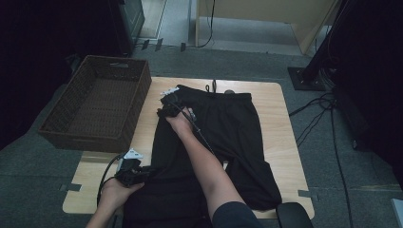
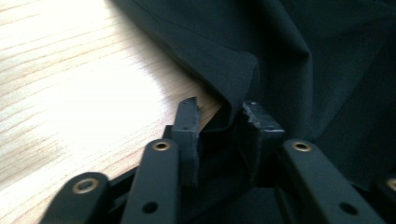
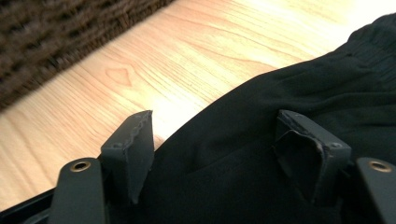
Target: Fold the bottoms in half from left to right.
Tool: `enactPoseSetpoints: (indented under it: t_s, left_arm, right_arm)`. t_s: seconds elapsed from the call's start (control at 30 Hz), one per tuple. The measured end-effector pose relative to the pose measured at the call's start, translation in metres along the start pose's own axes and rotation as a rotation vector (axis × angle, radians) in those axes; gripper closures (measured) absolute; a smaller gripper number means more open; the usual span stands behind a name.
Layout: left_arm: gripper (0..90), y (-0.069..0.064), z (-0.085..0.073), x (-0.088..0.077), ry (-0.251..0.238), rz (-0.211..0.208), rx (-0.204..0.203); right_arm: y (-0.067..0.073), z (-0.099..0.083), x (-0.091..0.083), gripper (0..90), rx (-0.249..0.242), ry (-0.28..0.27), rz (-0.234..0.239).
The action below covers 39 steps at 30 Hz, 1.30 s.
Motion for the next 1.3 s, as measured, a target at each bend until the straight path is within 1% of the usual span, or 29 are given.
enactPoseSetpoints:
  t_s: [0.03,0.07,0.17,0.2,0.23,0.3,0.33,0.37,0.4,0.43,0.47,0.5,0.53,0.57,0.6,0.63,0.67,0.77,0.83,0.87,0.9,0.97,1.03,1.13,1.17,1.2,1.23,1.27,1.3]
  left_arm:
    - [73.5,0.0,0.0,0.0,0.002,-0.002,0.001]
    - [75.3,0.0,0.0,0.0,0.002,-0.003,0.0]
    - [83.4,0.002,-0.002,-0.001,0.019,-0.005,-0.015]
    - [87.3,0.003,-0.003,-0.002,0.029,-0.005,-0.016]
    - [87.3,0.005,-0.003,-0.003,0.033,0.005,-0.019]
    - [88.2,0.009,0.0,-0.009,0.008,0.029,-0.023]
    - [88.6,0.011,0.003,-0.012,-0.015,0.033,-0.032]
    - [88.7,0.011,0.009,-0.019,-0.06,0.022,-0.051]
    - [88.7,0.009,0.012,-0.021,-0.08,0.004,-0.054]
    - [88.7,0.009,0.012,-0.021,-0.08,0.004,-0.054]
    - [88.7,0.005,0.015,-0.023,-0.099,-0.021,-0.054]
    - [88.8,-0.001,0.02,-0.025,-0.126,-0.051,-0.055]
    - [88.8,-0.008,0.025,-0.027,-0.149,-0.067,-0.04]
    - [88.9,-0.015,0.03,-0.029,-0.168,-0.073,-0.019]
    - [88.9,-0.022,0.037,-0.03,-0.186,-0.078,0.004]
    - [88.9,-0.04,0.049,-0.032,-0.206,-0.09,0.055]
    - [89.0,-0.04,0.049,-0.032,-0.206,-0.09,0.055]
    - [89.0,-0.071,0.073,-0.034,-0.242,-0.151,0.097]
    - [88.9,-0.095,0.088,-0.029,-0.242,-0.168,0.15]
    - [88.9,-0.106,0.094,-0.024,-0.235,-0.175,0.176]
    - [88.9,-0.118,0.1,-0.019,-0.229,-0.186,0.199]
    - [88.7,-0.142,0.107,-0.005,-0.209,-0.21,0.229]
    - [88.5,-0.161,0.108,0.015,-0.181,-0.207,0.26]
    - [88.4,-0.176,0.102,0.05,-0.124,-0.182,0.3]
    - [88.3,-0.18,0.093,0.072,-0.078,-0.178,0.294]
    - [88.3,-0.18,0.093,0.072,-0.078,-0.178,0.294]
    - [88.3,-0.179,0.088,0.082,-0.052,-0.168,0.301]
    - [88.3,-0.178,0.084,0.091,-0.035,-0.156,0.301]
    - [88.3,-0.175,0.078,0.098,-0.01,-0.148,0.299]
  right_arm:
    - [0.001,0.0,0.001,31.5,-0.014,-0.004,-0.019]
    - [0.002,0.0,0.0,34.0,-0.015,-0.014,-0.021]
    - [0.001,0.0,-0.001,47.0,0.004,-0.04,-0.041]
    - [0.004,0.001,-0.001,59.2,-0.007,-0.047,-0.045]
    - [0.004,0.001,-0.001,59.2,-0.007,-0.047,-0.045]
    - [0.01,0.003,-0.001,73.1,-0.027,-0.047,-0.046]
    - [0.018,0.006,0.001,82.6,-0.046,-0.033,-0.051]
    - [0.022,0.008,0.002,84.4,-0.049,-0.023,-0.036]
    - [0.027,0.01,0.003,85.4,-0.034,-0.006,-0.003]
    - [0.032,0.013,0.002,85.8,-0.028,0.011,0.034]
    - [0.032,0.013,0.002,85.8,-0.028,0.011,0.034]
    - [0.035,0.025,-0.005,86.0,-0.03,-0.025,0.06]
    - [0.035,0.025,-0.005,86.0,-0.03,-0.025,0.06]
    - [0.031,0.037,-0.019,86.0,-0.015,-0.069,0.07]
    - [0.027,0.042,-0.026,86.0,0.003,-0.087,0.084]
    - [0.021,0.047,-0.035,86.0,0.016,-0.107,0.098]
    - [0.021,0.047,-0.035,86.0,0.016,-0.107,0.098]
    - [-0.003,0.057,-0.063,85.9,0.041,-0.149,0.104]
    - [-0.023,0.058,-0.082,85.8,0.057,-0.17,0.098]
    - [-0.044,0.055,-0.1,85.7,0.077,-0.192,0.101]
    - [-0.044,0.055,-0.1,85.7,0.077,-0.192,0.101]
    - [-0.067,0.049,-0.117,85.6,0.103,-0.211,0.08]
    - [-0.091,0.037,-0.131,85.6,0.13,-0.214,0.042]
    - [-0.127,0.01,-0.143,85.5,0.16,-0.197,-0.023]
    - [-0.147,-0.012,-0.144,85.4,0.186,-0.161,-0.053]
    - [-0.147,-0.012,-0.144,85.4,0.186,-0.161,-0.053]
    - [-0.16,-0.035,-0.138,85.2,0.219,-0.116,-0.072]
    - [-0.16,-0.035,-0.138,85.2,0.219,-0.116,-0.072]
    - [-0.163,-0.046,-0.133,85.0,0.229,-0.09,-0.076]
Point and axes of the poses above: each handheld gripper's, and its own axes: x roughly forward along the jaws, z roughly out of its top, y roughly to its left, the point moved 10 cm from there along x, roughly forward along the jaws, and after that the axes turned 6 degrees about -x, right-handed, at the moved point
